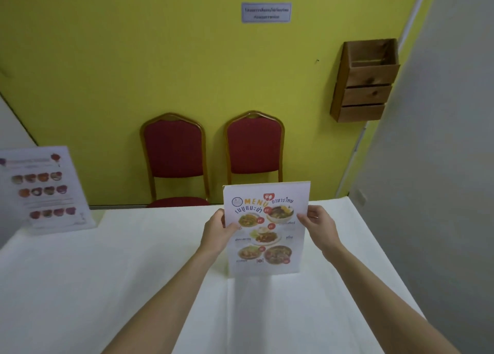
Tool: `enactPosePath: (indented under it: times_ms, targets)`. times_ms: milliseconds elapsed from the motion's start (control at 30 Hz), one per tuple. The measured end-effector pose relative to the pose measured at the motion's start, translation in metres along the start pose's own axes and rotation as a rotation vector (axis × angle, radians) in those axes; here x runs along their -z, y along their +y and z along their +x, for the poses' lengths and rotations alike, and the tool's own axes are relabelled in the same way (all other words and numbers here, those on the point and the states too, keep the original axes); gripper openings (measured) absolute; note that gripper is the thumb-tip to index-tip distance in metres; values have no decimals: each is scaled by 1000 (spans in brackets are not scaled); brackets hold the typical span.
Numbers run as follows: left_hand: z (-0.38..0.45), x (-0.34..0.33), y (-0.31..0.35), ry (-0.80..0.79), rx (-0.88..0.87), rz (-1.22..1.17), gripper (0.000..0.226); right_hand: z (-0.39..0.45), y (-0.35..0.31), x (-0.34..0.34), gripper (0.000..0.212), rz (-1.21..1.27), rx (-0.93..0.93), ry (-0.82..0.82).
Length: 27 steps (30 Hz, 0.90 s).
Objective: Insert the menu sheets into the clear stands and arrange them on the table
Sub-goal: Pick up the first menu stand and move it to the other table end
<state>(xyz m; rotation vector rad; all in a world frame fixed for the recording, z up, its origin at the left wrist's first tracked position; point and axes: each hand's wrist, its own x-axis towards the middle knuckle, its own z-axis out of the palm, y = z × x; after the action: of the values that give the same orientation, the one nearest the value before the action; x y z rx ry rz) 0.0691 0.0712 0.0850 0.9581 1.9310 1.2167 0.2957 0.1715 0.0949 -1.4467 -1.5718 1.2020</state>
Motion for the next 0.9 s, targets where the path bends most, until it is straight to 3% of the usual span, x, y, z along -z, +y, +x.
enactPosePath:
  times_ms: [100, 233, 900]
  targets:
    - [-2, 1, -1, 116, 1, 14, 21, 7, 1, -4, 22, -10, 12, -39]
    - [1, 6, -5, 182, -23, 49, 14, 10, 10, -5, 16, -24, 4, -34]
    - [44, -9, 11, 13, -172, 72, 6, 31, 22, 18, 16, -161, -10, 79]
